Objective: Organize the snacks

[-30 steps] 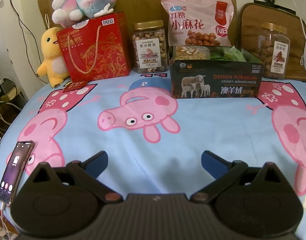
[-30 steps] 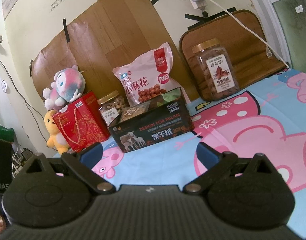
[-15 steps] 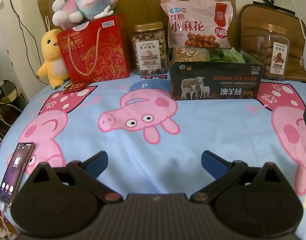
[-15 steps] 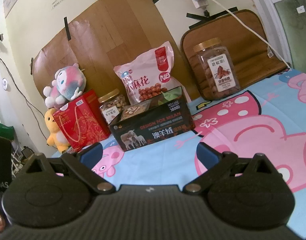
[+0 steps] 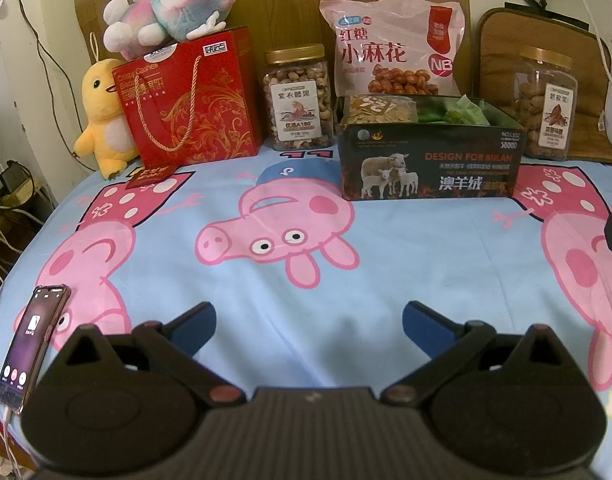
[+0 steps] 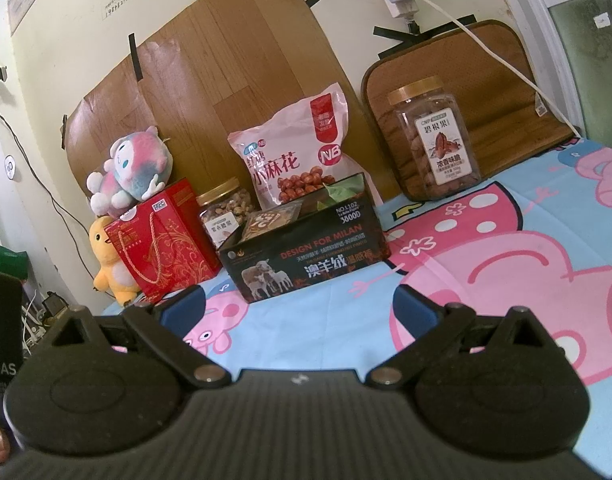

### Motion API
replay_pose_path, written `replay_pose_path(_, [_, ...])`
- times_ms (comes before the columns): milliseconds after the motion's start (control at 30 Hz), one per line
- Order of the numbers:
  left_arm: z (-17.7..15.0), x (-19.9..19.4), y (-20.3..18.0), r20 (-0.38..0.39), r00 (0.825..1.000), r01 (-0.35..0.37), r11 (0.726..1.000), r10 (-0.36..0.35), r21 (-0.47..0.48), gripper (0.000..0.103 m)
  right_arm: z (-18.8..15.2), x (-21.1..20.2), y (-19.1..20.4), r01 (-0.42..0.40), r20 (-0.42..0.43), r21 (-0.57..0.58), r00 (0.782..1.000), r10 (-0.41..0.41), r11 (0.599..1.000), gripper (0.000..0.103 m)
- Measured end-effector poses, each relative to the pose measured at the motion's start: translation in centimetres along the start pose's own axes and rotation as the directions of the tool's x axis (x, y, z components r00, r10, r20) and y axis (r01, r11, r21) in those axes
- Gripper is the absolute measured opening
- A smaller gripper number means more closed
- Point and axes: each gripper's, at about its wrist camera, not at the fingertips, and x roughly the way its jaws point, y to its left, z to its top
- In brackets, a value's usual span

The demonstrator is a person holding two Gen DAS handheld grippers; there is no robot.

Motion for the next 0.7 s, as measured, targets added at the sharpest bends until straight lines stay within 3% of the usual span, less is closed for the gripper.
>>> replay_pose_path(700, [0.37, -0.44, -0.16, 0.015, 1.000, 0.008, 1.000, -0.008, 0.007, 0.103, 0.34, 0.02, 0.35, -0.011, 0.001, -0.027, 1.000, 0.011, 1.000, 0.101])
